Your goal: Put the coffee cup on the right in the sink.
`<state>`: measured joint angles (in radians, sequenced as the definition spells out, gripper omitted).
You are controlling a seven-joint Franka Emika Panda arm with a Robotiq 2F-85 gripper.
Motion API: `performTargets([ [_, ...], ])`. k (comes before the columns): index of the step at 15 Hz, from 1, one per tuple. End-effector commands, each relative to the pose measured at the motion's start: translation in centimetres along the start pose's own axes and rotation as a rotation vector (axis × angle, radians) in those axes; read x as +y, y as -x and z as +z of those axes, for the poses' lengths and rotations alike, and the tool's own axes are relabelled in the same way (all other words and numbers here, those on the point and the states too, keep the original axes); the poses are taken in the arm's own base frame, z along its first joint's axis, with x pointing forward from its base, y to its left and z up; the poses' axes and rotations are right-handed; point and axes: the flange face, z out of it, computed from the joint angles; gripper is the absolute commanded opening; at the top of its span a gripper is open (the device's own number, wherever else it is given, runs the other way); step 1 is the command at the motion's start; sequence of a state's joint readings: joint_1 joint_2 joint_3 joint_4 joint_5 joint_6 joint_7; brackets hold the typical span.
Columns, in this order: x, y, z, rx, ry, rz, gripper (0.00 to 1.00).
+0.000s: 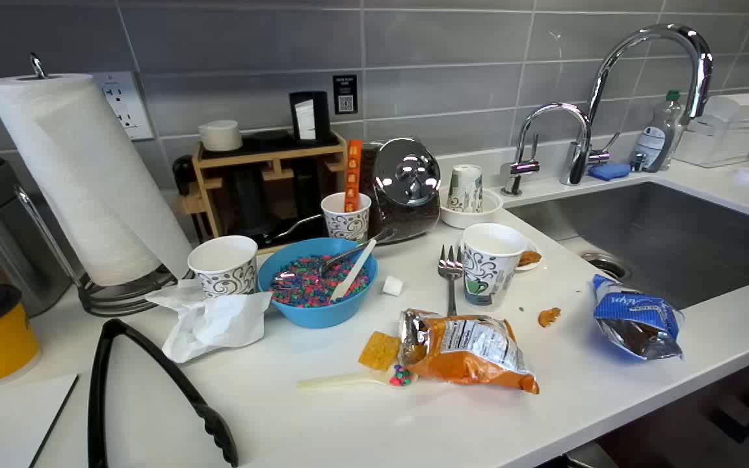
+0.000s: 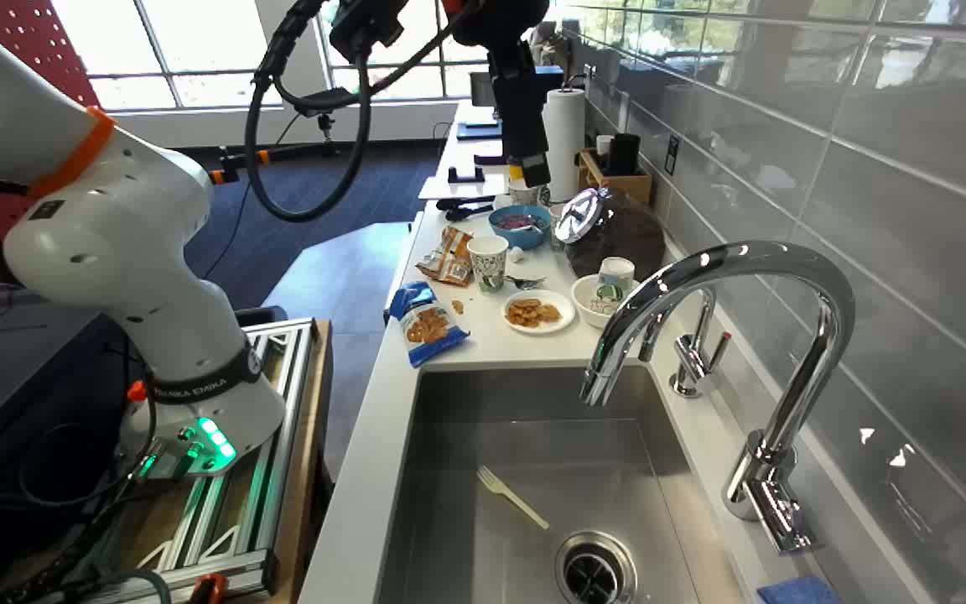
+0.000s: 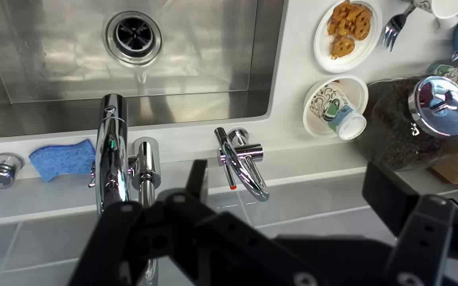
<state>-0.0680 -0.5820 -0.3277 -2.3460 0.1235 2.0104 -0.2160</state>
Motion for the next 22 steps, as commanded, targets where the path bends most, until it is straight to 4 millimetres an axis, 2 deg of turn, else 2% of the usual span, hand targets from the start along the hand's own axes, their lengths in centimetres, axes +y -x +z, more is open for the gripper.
performTargets([
  [1, 0.0, 0.0, 0.0, -0.001, 0.0, 0.0, 1.0],
  [9, 0.0, 0.0, 0.0, -0.001, 0.0, 0.0, 1.0],
  [11, -1.0, -0.7, 1.3, -0.038, 0.0, -0.035, 1.0],
  [13, -2.7, -1.1, 3.4, -0.096, -0.008, -0.09, 1.0],
  [16, -6.1, -1.5, 7.9, -0.188, -0.022, -0.18, 1.0],
  [22, -12.3, -0.8, 16.5, -0.386, -0.03, -0.299, 1.0],
])
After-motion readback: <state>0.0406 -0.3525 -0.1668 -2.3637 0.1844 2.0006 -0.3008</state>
